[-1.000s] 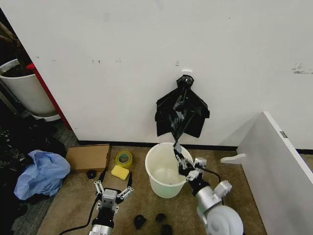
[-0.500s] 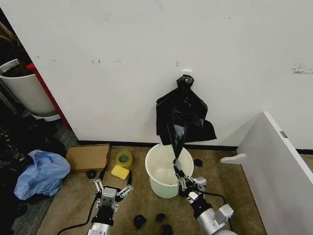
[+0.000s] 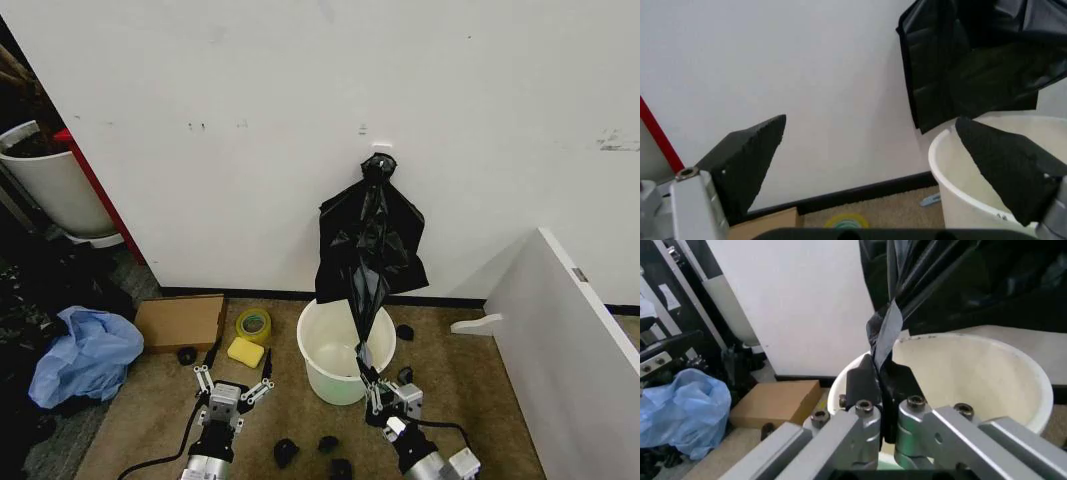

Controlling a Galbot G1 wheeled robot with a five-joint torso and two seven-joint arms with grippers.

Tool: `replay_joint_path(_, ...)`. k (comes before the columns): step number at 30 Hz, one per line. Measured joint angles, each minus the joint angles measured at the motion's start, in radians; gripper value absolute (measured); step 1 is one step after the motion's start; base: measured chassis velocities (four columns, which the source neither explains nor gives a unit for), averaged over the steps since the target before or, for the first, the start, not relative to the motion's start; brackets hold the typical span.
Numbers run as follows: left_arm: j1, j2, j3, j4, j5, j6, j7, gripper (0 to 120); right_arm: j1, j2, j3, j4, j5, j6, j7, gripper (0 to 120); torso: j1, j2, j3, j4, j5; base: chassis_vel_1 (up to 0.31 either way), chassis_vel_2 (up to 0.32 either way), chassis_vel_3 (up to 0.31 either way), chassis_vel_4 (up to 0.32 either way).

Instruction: Place the garbage bag over the trash bin.

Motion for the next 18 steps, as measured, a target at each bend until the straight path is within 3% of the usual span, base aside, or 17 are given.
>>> replay_joint_path(12,-0.010,0.003,0.007,0.010,-0.005,-0.001,0.000,100,-0.015,-0.011,-0.013,-0.008,-0.046,0.025,0.009,0,0.000,0.000,0.000,0.0000,0.0000,0.000,0.000,0.000,0.000)
replay_joint_path(18,-0.042,0.042,0.020,0.004,-0.054,0.025,0.004,100,0.038,0.004,-0.008,-0.008,-0.037,0.003,0.045,0,0.000,0.000,0.000,0.0001,-0.0001,0.000,0.000,0.000,0.000)
